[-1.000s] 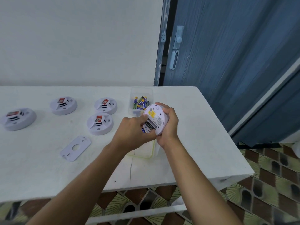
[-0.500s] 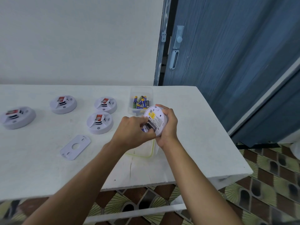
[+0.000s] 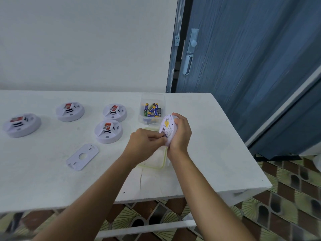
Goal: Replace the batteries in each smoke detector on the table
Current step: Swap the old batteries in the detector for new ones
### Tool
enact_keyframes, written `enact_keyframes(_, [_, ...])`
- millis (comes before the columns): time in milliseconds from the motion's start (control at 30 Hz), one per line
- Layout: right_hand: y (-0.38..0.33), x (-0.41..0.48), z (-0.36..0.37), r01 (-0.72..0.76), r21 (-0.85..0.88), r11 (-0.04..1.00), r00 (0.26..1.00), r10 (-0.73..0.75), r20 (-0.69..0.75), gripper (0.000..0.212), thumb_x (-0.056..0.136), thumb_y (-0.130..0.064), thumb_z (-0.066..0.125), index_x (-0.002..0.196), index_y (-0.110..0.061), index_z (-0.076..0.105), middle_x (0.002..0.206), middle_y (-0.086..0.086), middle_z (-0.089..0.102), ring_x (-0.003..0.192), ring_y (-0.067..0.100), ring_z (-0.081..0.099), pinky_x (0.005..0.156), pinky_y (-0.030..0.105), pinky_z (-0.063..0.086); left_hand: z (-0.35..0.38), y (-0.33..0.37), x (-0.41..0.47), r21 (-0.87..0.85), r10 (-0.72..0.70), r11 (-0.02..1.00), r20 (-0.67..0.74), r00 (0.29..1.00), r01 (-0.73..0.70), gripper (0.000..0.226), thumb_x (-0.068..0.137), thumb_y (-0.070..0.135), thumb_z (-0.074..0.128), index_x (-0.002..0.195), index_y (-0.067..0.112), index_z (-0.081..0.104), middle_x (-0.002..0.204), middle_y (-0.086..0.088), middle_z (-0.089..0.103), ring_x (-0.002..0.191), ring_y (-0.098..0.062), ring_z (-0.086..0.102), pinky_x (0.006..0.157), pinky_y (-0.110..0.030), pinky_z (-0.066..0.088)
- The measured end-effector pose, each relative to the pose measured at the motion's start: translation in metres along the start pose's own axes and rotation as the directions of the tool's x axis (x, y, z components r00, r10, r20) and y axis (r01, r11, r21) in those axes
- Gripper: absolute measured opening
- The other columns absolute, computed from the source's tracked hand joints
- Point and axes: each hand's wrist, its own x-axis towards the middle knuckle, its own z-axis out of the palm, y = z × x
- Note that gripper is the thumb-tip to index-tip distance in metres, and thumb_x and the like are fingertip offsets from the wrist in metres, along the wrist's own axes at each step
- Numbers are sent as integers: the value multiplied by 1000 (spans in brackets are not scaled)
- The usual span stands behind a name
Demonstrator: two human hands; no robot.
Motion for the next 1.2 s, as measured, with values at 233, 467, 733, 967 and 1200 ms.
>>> enact_keyframes(233, [1,2,-2,4,31,1000,1000,-5,20,33,69,-29,56,94,-16,72,103,5,68,105,27,63,87,39,51,-16,-10,8,-189,-132,971,71,989,143,26,74,-4,73,93,14,73,82,-6,75,75,-18,68,84,-39,58])
enact_keyframes(467, [-4,5,-5,-95,94,991,995,94,23,36,59,-39,66,89,-23,76,104,8,69,104,33,64,85,42,50,-23,-32,6,488,103,858,148,984,-163,30,75,10,68,99,27,75,86,11,58,74,-7,52,60,-8,34])
enact_keyframes(733, [-4,9,-5,-126,112,986,992,125,23,27,70,-36,58,88,-25,76,103,7,67,99,30,63,79,39,49,-17,-46,12,591,185,774,132,974,-227,13,80,12,67,91,17,71,85,2,57,77,-14,47,63,-18,31])
enact_keyframes(967, [-10,13,-6,-183,142,973,983,181,28,34,67,-38,60,94,-20,73,96,5,67,86,26,63,69,30,50,-21,-43,22,557,236,792,98,967,-250,9,79,14,69,87,19,67,82,3,56,76,-15,51,60,-14,31])
enact_keyframes(1200, [-22,27,-10,-204,199,958,979,195,64,25,83,-35,54,95,-18,68,80,2,67,73,22,62,66,27,48,-20,-7,48,415,374,843,7,927,-343,12,82,16,71,93,19,69,89,7,61,79,-8,56,67,-4,36])
